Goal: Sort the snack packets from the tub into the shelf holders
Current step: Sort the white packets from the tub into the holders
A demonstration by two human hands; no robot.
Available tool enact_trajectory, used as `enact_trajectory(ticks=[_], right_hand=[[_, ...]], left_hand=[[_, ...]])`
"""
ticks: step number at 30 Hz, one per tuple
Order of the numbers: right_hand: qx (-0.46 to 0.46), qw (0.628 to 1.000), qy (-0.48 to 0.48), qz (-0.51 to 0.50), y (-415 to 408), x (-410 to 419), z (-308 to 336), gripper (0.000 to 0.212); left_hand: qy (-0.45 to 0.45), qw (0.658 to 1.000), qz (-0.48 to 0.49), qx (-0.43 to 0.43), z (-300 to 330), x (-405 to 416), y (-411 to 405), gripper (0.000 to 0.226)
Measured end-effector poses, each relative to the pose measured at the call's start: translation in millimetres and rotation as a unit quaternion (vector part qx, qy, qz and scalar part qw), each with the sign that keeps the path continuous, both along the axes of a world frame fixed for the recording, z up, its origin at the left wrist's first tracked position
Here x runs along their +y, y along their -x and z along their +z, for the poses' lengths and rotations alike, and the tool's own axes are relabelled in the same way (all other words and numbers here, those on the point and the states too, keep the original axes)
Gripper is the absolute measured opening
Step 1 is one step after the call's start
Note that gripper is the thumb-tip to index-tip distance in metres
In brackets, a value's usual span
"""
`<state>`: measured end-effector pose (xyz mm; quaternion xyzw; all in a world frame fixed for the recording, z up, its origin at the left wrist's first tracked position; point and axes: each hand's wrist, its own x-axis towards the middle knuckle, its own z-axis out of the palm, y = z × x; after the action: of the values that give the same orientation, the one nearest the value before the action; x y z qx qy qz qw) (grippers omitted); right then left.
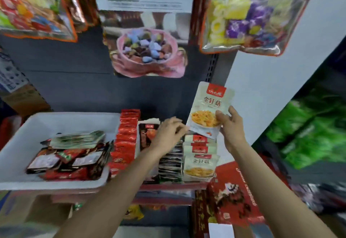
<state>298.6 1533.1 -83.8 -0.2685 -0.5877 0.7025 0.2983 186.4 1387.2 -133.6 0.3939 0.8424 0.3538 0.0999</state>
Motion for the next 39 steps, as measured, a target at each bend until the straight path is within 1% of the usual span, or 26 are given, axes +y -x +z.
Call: enact_trajectory(ticks=[2,4,7,9,12,15,17,20,22,23,25,27,29,30,34,36,39], right_hand=[[0.02,1.0,-0.017,-0.008,-8,14,-3,0.021],[0.034,0.999,-0.028,-0.005,-12,23,-7,0.02],[0.035,0.999,-0.035,0.017,-16,29,-16,0.022],[0.024,0.998,-0.015,0.055,-20,29,-23,0.023],[-0.029,0.99,0.018,0.136,-24,29,-36,0.026],[-0.139,0.974,-0.008,0.18,-27,32,-48,0.025],[-0.156,0.97,-0.024,0.182,-26,33,-50,0.02],[-0.119,0.977,-0.115,0.132,-21,36,-43,0.014],[-0.111,0.968,-0.199,0.108,-16,38,-40,0.013],[-0.125,0.956,-0.242,0.113,-14,39,-41,0.015],[-0.176,0.92,-0.321,0.143,-12,38,-45,0.017],[-0.223,0.887,-0.37,0.167,-11,38,-49,0.017],[-0.25,0.866,-0.398,0.174,-8,38,-49,0.017],[-0.255,0.861,-0.406,0.171,-5,36,-47,0.017],[-0.216,0.872,-0.411,0.158,10,11,-32,0.015],[-0.193,0.867,-0.421,0.183,23,-10,-24,0.015],[-0.19,0.842,-0.443,0.245,50,-54,-17,0.014]], left_hand=[[0.069,0.996,-0.026,0.054,-8,5,-9,0.038],[0.108,0.99,-0.038,0.079,-12,6,-16,0.041],[0.09,0.991,-0.037,0.09,-12,1,-24,0.035],[0.077,0.992,-0.041,0.088,-9,-3,-27,0.03],[0.065,0.995,-0.042,0.066,-8,-6,-28,0.028],[0.046,0.998,-0.032,0.009,-10,-7,-30,0.028],[0.031,0.999,-0.03,-0.027,-10,-7,-32,0.027],[0.023,0.998,-0.029,-0.051,-8,-8,-34,0.027],[0.011,0.997,-0.024,-0.067,-7,-7,-34,0.026],[0.005,0.997,-0.019,-0.078,-7,-7,-33,0.026],[-0.001,0.995,-0.009,-0.098,-7,-6,-33,0.024],[-0.004,0.995,0.005,-0.103,-6,-3,-32,0.023],[-0.021,0.995,0.021,-0.099,-4,-1,-30,0.022],[-0.034,0.995,0.029,-0.095,-2,-1,-29,0.021],[-0.085,0.991,0.079,-0.067,7,-12,-20,0.018],[-0.111,0.985,0.119,-0.065,10,-28,-11,0.017],[-0.121,0.975,0.18,-0.054,10,-68,7,0.017]])
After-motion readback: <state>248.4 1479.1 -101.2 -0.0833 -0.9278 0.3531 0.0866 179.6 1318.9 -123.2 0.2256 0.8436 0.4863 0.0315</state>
